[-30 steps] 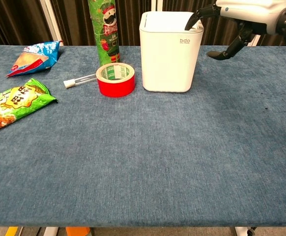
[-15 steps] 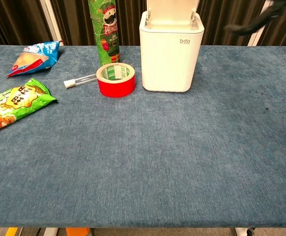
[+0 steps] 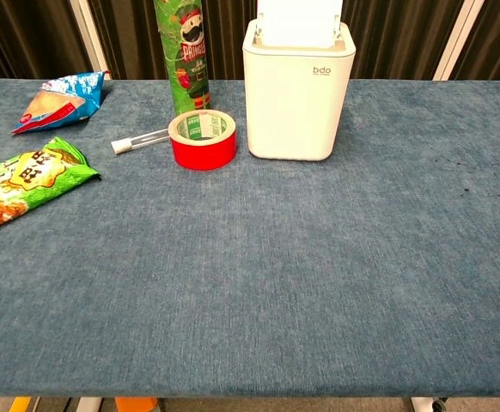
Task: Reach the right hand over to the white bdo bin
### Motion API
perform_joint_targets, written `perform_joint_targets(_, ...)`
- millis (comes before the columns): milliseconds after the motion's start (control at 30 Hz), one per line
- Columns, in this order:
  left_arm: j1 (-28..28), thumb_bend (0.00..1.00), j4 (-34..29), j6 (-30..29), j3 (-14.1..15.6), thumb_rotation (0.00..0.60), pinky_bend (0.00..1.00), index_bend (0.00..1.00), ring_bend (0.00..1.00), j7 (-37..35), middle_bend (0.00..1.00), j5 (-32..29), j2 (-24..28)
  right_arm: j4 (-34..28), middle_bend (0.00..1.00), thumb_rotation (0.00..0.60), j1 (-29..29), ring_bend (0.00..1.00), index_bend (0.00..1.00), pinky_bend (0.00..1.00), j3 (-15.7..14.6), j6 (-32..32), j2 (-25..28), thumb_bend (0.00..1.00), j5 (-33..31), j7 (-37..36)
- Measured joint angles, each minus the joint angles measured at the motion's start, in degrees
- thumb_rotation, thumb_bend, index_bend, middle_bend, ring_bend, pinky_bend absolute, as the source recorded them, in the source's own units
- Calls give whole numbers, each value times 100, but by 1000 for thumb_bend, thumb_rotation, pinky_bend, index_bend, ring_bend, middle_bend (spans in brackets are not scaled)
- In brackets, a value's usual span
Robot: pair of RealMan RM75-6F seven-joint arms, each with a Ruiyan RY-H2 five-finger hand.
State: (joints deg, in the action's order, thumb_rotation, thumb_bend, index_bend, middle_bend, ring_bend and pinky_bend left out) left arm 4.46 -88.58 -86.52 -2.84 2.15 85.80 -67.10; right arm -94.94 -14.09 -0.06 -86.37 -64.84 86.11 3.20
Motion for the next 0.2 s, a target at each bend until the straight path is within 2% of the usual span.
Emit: perform_joint_targets(200, 9, 0, -7, -15, -6, 600, 4, 147, 12, 14, 132, 17, -11, 192, 29, 600, 690, 0, 14, 0, -200, -763, -99, 305, 179, -175)
